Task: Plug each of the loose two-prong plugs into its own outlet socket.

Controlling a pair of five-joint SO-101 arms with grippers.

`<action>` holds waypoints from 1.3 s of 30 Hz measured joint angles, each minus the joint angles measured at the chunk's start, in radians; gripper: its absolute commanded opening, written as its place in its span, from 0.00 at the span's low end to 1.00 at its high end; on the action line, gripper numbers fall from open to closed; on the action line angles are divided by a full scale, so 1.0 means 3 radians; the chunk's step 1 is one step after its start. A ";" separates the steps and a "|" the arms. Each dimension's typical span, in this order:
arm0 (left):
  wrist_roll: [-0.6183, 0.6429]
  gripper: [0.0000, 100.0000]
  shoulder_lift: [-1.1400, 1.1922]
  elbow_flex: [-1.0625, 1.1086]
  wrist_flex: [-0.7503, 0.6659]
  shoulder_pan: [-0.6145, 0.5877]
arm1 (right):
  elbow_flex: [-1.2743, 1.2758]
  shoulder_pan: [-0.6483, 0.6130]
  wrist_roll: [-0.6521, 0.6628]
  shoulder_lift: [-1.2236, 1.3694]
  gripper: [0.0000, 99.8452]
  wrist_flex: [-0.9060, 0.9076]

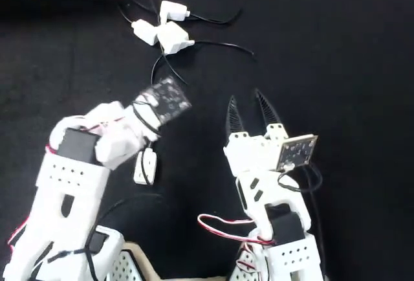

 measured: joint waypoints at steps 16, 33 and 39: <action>0.1268 0.03 -0.1059 0.0000 -0.0286 0.0803 | 0.0000 0.0020 0.0332 0.0000 0.18 0.0005; 0.1570 0.03 -0.1381 0.0680 0.0174 -0.1427 | 0.0000 -0.1274 0.0644 0.0000 0.18 0.0542; 0.1555 0.03 -0.1381 0.1258 0.0036 -0.1811 | 0.0000 -0.1887 0.0721 0.0000 0.18 0.0736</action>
